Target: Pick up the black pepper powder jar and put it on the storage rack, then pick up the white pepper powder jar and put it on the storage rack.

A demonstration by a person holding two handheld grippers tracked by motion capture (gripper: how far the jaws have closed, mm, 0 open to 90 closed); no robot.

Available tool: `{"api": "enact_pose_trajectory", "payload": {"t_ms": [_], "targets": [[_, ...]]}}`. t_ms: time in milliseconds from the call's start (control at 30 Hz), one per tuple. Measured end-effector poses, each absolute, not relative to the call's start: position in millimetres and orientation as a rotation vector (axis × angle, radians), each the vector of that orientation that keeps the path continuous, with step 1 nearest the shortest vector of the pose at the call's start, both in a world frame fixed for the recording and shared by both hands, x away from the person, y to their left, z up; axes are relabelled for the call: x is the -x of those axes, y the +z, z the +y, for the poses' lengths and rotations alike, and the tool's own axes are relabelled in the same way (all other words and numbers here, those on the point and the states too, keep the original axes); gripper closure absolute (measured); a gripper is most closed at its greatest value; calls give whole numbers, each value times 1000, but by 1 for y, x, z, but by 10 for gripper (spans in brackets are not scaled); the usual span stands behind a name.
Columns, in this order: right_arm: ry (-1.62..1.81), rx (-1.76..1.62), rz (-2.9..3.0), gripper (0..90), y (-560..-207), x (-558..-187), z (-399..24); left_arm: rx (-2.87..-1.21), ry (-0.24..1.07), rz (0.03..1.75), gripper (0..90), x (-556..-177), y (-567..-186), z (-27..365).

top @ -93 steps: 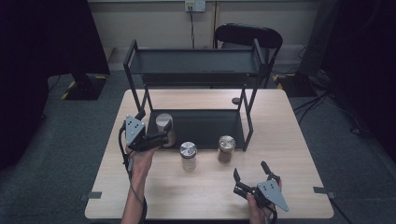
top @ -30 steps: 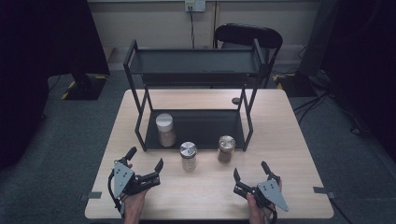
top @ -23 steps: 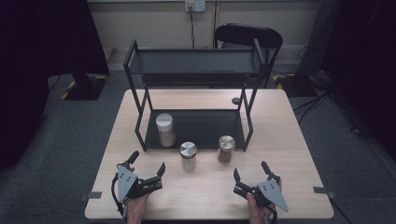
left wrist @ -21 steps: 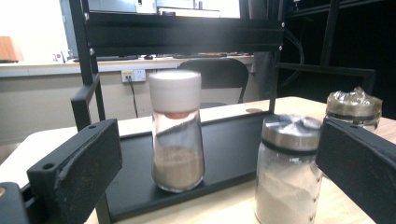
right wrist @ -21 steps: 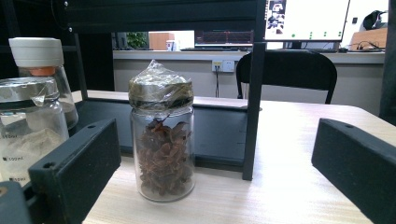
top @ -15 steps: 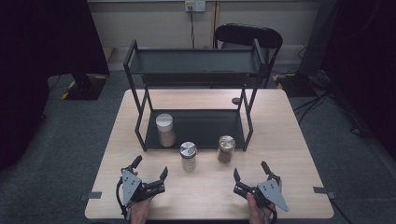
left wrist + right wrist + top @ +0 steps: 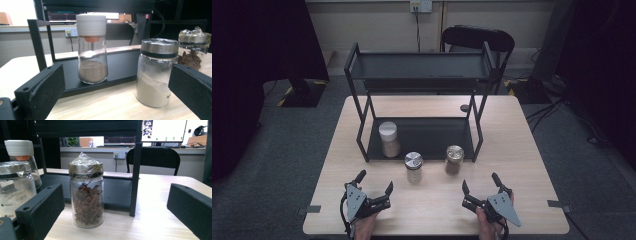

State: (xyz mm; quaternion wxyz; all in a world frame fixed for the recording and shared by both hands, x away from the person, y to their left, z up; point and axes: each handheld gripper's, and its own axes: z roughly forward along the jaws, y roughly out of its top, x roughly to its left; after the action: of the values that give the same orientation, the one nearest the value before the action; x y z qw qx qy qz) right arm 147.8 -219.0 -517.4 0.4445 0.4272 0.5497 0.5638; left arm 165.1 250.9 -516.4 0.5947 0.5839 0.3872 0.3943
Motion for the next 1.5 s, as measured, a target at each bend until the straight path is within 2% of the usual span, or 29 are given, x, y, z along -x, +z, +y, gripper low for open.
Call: {"api": "enact_pose_trajectory", "payload": {"t_ms": [667, 1500], "targets": [[1367, -1086, 1340, 0, -516, -147, -212, -1352, 924, 916, 0, -164, -516, 246], [1388, -1027, 1431, 0, -494, -143, -199, -1351, 925, 909, 6, -164, -517, 246]]}}
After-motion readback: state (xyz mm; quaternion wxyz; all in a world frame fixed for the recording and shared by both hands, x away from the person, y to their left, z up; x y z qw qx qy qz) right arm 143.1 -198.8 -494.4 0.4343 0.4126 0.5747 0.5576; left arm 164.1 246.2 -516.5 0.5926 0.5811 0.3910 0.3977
